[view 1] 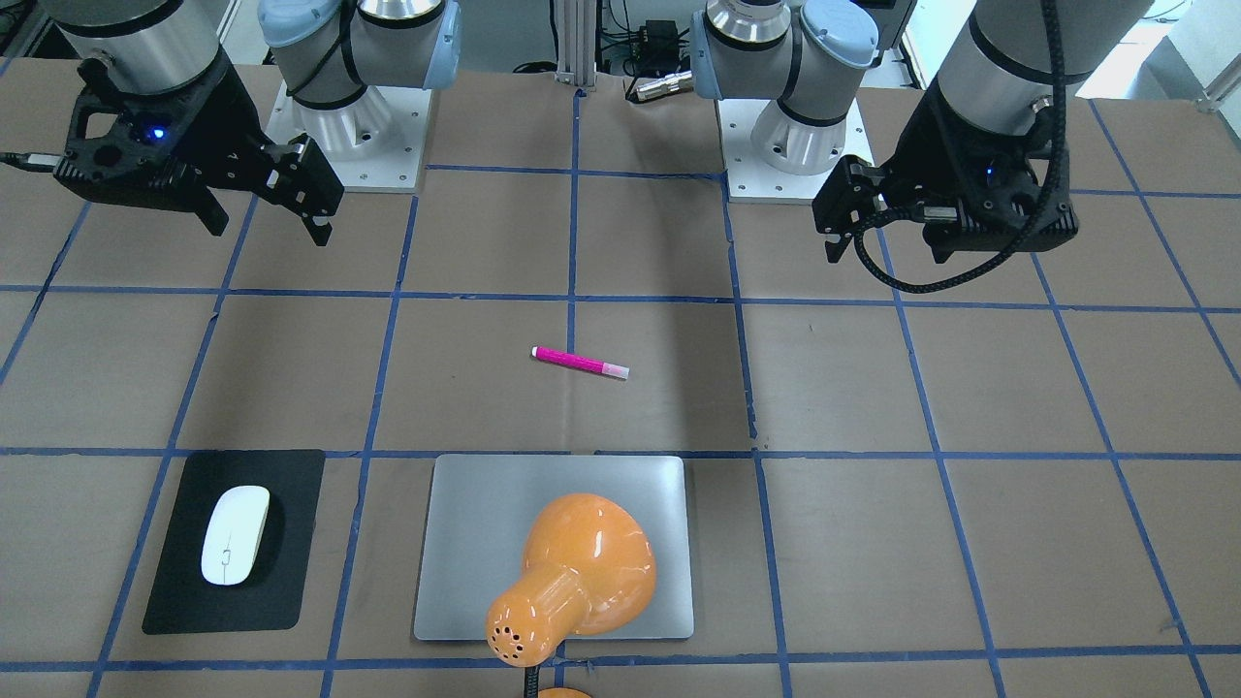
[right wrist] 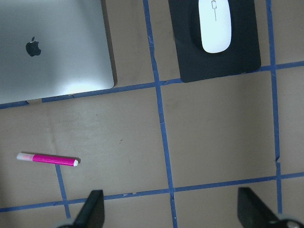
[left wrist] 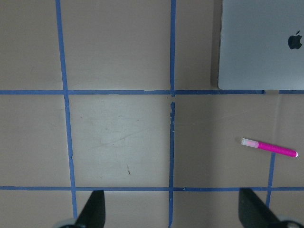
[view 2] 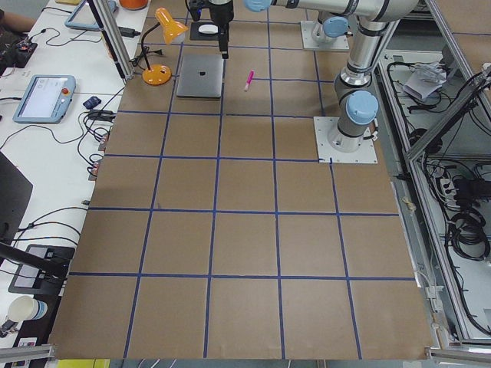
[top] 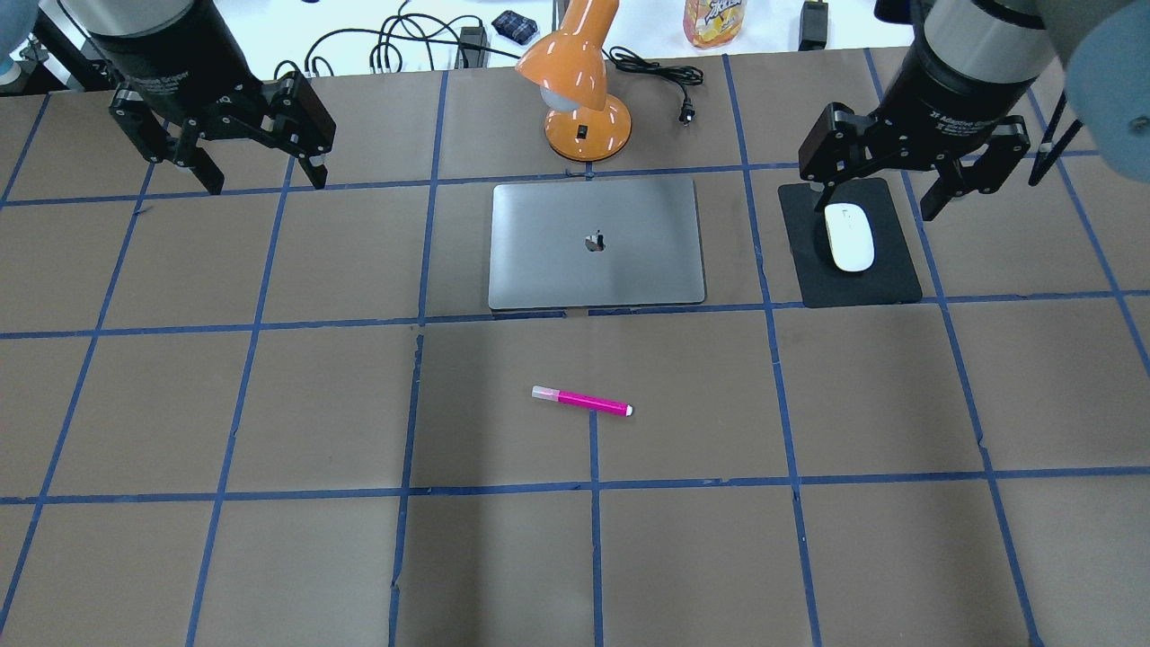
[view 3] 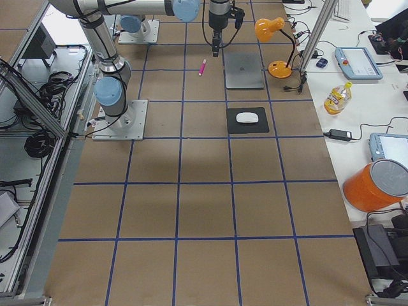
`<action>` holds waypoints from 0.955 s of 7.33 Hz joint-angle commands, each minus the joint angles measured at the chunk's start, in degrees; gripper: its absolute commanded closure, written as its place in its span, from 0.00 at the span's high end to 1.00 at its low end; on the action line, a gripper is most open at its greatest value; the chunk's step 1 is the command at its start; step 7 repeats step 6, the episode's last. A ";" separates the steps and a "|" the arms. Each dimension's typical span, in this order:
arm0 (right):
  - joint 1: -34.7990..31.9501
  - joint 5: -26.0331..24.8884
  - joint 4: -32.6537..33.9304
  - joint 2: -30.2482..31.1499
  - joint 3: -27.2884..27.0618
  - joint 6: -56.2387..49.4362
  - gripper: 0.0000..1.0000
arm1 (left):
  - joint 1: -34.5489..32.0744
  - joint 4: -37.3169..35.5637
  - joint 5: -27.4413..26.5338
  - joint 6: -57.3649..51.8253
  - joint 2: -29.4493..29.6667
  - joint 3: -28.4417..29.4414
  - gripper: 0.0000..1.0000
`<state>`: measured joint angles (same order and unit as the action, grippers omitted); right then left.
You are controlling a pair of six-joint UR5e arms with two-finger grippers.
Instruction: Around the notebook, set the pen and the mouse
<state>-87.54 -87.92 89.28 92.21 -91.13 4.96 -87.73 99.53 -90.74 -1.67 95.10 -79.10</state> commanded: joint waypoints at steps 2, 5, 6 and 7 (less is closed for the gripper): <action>0.00 -0.14 0.45 -0.19 -0.27 -0.39 1.00 | 0.01 -0.04 -0.05 0.00 -0.09 -0.01 1.00; 0.09 -0.15 0.45 -0.19 -0.19 -0.48 1.00 | 0.01 -0.12 -0.05 0.00 0.00 -0.09 1.00; 0.00 -0.23 0.45 -0.19 -0.19 -0.48 1.00 | 0.01 -0.12 -0.05 0.00 0.00 -0.18 1.00; 0.00 -0.23 0.45 -0.19 -0.19 -0.48 1.00 | 0.01 -0.12 -0.05 0.00 0.00 -0.18 1.00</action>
